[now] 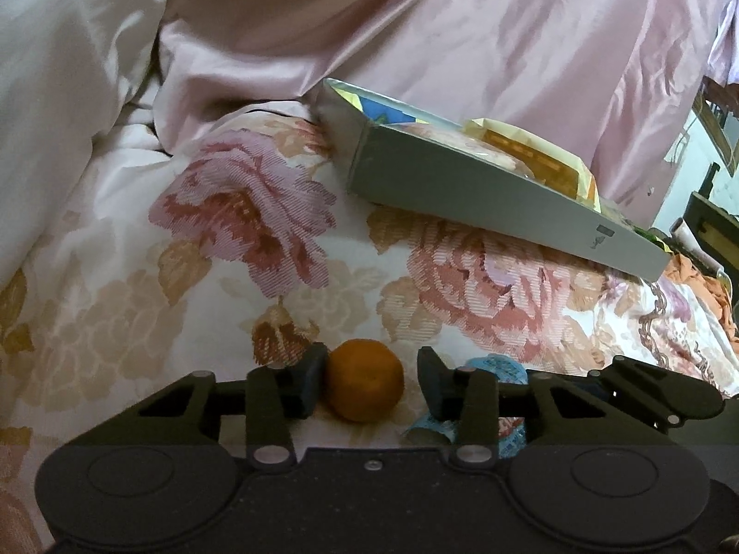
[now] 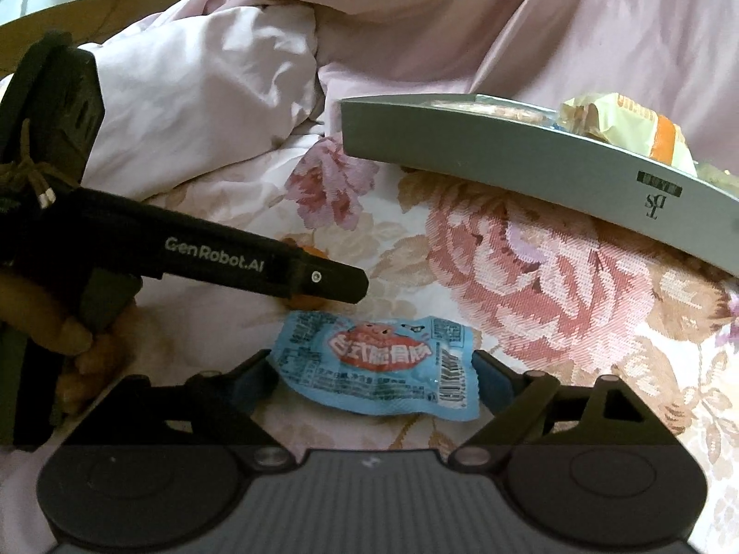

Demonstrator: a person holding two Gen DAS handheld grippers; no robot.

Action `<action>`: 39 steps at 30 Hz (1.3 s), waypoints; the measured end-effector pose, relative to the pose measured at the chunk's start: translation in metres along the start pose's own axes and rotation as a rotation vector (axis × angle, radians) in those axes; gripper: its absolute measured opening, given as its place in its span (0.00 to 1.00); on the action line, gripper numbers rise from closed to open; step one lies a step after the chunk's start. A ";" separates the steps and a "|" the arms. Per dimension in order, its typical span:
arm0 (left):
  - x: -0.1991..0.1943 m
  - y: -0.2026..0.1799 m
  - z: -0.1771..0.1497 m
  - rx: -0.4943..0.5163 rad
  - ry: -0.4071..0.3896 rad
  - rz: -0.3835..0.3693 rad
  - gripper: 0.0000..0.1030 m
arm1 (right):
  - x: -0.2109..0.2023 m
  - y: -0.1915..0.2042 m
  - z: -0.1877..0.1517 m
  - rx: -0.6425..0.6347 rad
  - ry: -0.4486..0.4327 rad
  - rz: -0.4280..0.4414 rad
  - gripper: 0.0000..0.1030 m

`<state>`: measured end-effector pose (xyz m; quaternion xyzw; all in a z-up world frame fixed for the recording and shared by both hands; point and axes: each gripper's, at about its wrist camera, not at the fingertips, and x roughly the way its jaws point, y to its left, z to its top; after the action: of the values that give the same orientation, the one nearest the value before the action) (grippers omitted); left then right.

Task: Organize snacks
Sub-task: 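Grasp the orange with the left tool while the right tool grasps the blue pouch, then lift the orange and blue pouch off the bedspread with both tools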

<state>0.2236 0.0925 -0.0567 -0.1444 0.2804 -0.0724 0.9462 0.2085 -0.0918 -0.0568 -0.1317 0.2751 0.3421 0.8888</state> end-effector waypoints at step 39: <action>-0.030 0.004 -0.004 -0.186 0.022 0.115 0.35 | 0.016 0.004 0.014 0.078 0.071 -0.093 0.91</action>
<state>0.1961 0.1018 -0.0459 -0.2143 0.3043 0.0067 0.9281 0.2209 -0.0746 -0.0552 -0.1216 0.3130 0.2848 0.8978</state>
